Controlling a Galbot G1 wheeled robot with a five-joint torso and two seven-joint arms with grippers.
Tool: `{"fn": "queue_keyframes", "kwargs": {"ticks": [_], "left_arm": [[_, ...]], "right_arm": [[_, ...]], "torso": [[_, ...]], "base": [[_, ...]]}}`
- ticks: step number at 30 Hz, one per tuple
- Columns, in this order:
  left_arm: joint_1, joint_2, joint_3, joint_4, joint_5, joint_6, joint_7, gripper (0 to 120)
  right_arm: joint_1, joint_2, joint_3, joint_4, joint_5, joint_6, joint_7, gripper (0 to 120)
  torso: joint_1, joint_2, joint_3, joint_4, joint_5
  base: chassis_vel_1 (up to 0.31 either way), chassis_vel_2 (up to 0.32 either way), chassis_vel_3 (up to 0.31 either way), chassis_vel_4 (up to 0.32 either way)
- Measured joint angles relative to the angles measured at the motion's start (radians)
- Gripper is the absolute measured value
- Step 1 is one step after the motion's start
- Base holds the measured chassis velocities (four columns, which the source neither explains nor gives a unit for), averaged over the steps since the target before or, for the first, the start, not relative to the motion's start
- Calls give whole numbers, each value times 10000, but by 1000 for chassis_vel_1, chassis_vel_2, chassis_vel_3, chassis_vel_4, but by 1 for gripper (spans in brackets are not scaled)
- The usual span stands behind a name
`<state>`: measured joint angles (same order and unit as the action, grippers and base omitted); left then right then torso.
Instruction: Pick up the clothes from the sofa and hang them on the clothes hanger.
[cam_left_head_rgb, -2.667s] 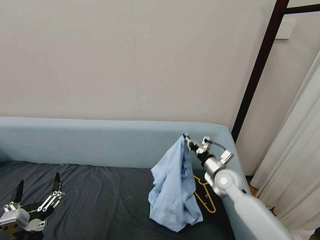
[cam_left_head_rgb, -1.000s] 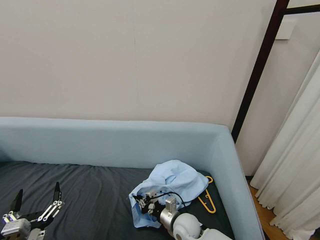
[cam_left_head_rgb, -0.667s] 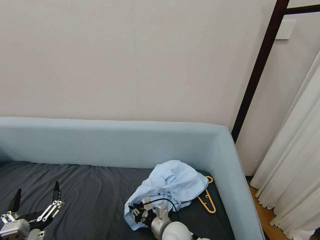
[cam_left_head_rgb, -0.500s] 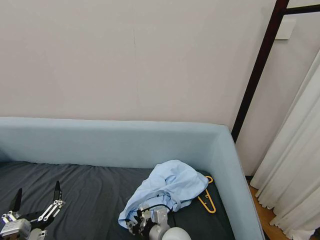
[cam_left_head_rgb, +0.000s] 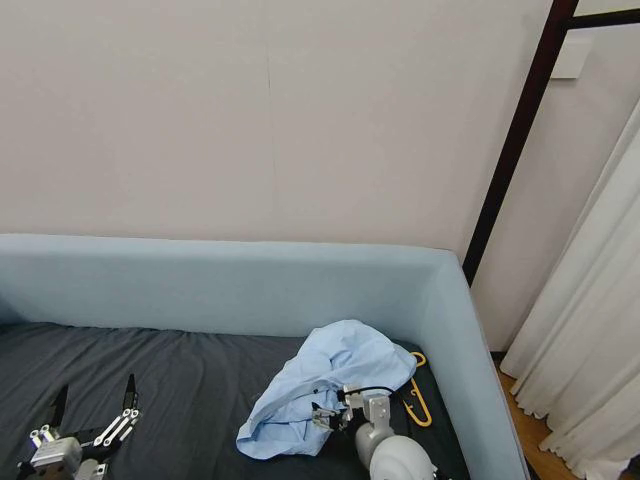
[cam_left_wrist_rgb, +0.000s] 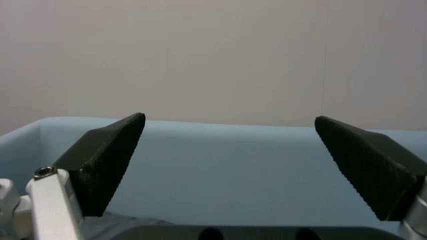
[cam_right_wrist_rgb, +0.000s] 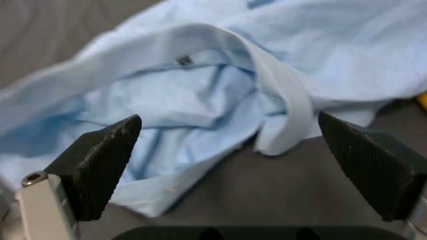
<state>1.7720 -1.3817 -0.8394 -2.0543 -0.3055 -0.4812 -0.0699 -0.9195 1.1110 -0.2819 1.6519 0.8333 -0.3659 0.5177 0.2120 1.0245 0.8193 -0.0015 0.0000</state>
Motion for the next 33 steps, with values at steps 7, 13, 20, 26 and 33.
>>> {"fn": "queue_keyframes", "kwargs": {"ticks": [7, 13, 20, 26, 33], "left_arm": [[-16, 76, -112, -195, -115, 156, -24, 100], [37, 62, -171, -266, -113, 155, -51, 100], [101, -34, -163, -353, -70, 77, -99, 100], [146, -125, -155, -423, -46, -2, -121, 100], [181, -206, -138, -463, 4, -62, -127, 100]], "right_arm": [[-290, 612, 537, -1918, -1019, 1614, -800, 100], [-395, 986, 761, -2299, -1094, 2107, -827, 100], [-414, 1544, 733, -2778, -1648, 2326, -340, 90], [-419, 1929, 661, -3176, -2188, 2610, 161, 68], [-472, 2146, 601, -3341, -2293, 2630, 386, 46]], "torso": [[1, 0, 1, 0, 0], [1, 0, 0, 0, -1], [1, 0, 0, 1, 0], [0, 0, 0, 0, -2], [0, 0, 0, 0, -1]], "base": [[0, 0, 0, 0], [0, 0, 0, 0], [0, 0, 0, 0], [0, 0, 0, 0], [0, 0, 0, 0]]}}
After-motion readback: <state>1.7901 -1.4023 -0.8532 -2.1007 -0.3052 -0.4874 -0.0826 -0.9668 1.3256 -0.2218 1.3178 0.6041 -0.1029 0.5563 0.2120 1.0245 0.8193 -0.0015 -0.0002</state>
